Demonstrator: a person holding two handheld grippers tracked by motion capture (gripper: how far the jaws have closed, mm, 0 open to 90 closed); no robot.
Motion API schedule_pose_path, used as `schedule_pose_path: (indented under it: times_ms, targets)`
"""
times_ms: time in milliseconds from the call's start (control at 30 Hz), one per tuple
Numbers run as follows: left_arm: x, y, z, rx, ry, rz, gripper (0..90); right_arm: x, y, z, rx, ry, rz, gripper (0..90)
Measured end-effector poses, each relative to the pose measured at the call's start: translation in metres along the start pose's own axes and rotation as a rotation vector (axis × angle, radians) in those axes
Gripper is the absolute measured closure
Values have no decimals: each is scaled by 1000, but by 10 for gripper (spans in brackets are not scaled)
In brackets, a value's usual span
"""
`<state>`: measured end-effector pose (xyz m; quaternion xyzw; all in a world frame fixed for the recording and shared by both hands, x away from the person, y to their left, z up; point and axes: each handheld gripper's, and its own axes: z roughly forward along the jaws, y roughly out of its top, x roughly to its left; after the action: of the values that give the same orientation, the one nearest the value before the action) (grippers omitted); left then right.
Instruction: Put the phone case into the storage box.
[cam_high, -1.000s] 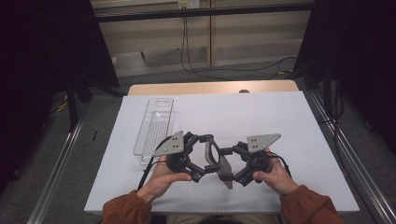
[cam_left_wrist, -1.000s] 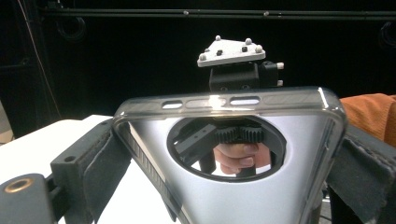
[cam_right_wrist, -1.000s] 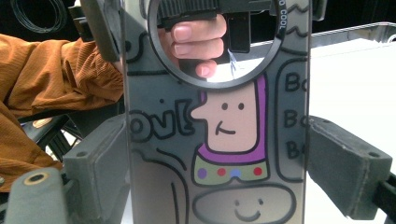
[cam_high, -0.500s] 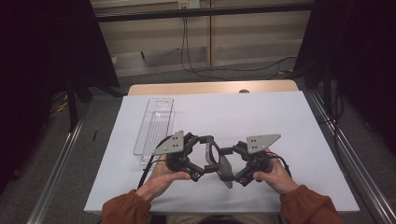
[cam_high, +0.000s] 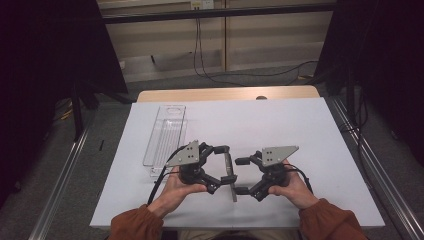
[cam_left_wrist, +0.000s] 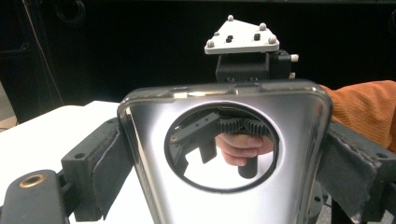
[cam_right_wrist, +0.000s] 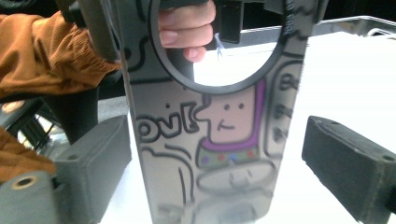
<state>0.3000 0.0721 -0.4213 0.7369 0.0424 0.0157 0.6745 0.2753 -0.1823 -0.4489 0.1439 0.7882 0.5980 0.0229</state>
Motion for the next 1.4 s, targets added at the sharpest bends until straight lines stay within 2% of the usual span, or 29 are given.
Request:
schedule_pose_path:
  times_ms: [200, 400, 467, 500, 533, 667, 733, 800, 867, 933, 967, 1000, 1133, 1167, 1200, 1300, 1400]
  targets:
    - [0, 1, -1, 19, 24, 8, 115, 1, 0, -1, -1, -17, -4, 48]
    - [0, 2, -4, 4, 43, 7, 115, 0, -2, -6, -3, -35, 7, 12]
    - [1, 3, -5, 3, 46, 8, 115, -1, -2, -9, -18, -66, 12, 8]
    - [3, 3, -7, 20, 34, 8, 115, -1, -2, -11, -19, -78, 12, 4]
    - [2, 3, -6, 4, 62, 6, 115, -1, -2, -12, -18, -94, 16, 0]
    - [3, 3, -7, -1, 76, -3, 115, -1, -2, -16, -22, -125, 21, 0]
    - [3, 4, -9, 16, 93, -2, 115, 0, -4, -18, -33, -140, 31, 3]
    - [5, 4, -10, 25, 82, -5, 115, 1, -5, -20, -40, -175, 26, 2]
    - [4, 3, -9, 8, 101, -9, 115, 1, -7, -23, -46, -217, 37, 4]
    - [4, 4, -10, 4, 100, -12, 115, 1, -8, -26, -56, -253, 42, 4]
    - [5, 5, -11, 18, 94, -11, 116, 1, -9, -28, -53, -270, 54, 4]
    - [4, 5, -11, 0, 107, -16, 115, 0, -9, -29, -51, -275, 64, 2]
    - [6, 7, -16, 14, 122, -18, 116, 1, -12, -36, -71, -299, 79, 3]
    - [5, 7, -16, 0, 135, -23, 116, 1, -13, -38, -83, -301, 80, 1]
    - [6, 8, -18, 5, 128, -18, 116, 1, -13, -39, -88, -303, 83, 0]
    - [5, 9, -20, -1, 164, -27, 116, 3, -14, -45, -101, -324, 87, 0]
    - [5, 10, -22, 2, 165, -19, 117, 5, -16, -49, -96, -391, 83, 0]
